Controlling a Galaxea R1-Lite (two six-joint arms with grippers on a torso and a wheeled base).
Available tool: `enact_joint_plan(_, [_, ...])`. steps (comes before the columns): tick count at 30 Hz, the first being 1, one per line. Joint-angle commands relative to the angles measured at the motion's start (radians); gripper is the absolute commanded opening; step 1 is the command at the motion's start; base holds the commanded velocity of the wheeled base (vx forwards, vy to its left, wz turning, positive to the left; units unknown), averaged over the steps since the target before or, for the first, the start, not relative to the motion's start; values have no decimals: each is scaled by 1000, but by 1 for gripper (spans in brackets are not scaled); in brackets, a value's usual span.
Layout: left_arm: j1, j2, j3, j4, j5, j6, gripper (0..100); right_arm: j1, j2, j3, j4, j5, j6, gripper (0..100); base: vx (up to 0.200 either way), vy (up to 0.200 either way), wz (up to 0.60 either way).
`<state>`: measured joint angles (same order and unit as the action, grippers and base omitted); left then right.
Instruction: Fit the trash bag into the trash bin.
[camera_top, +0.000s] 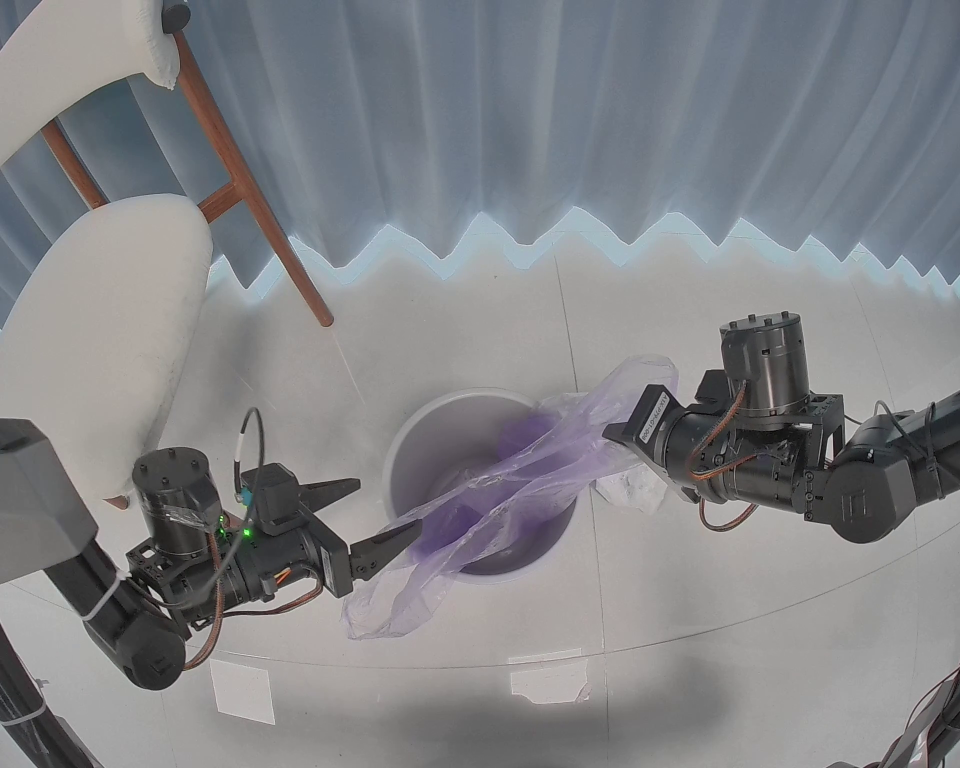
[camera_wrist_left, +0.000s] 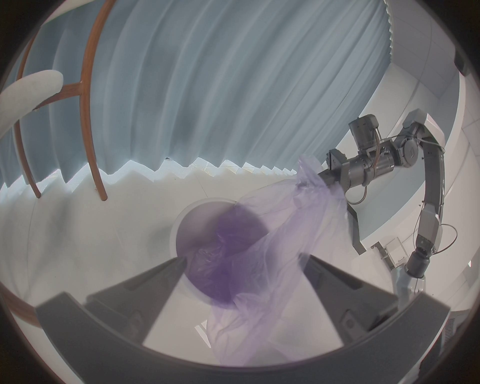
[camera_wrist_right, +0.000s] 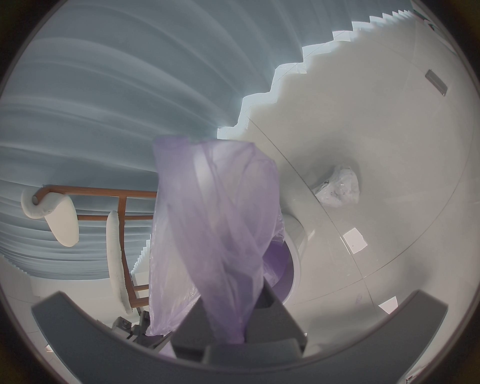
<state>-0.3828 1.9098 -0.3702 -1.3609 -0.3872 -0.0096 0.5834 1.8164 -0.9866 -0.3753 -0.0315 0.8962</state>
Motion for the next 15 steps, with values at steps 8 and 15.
enact_joint_plan(8, [-39, 161, -49, -83, 7, -76, 0, 12, -29, -1, 1, 2, -8, 0, 0, 0, 0])
enact_joint_plan(15, [-68, 66, -217, 103, 48, -348, 0, -54, -23, -7, -10, 128, -227, 0, 0, 0, 0])
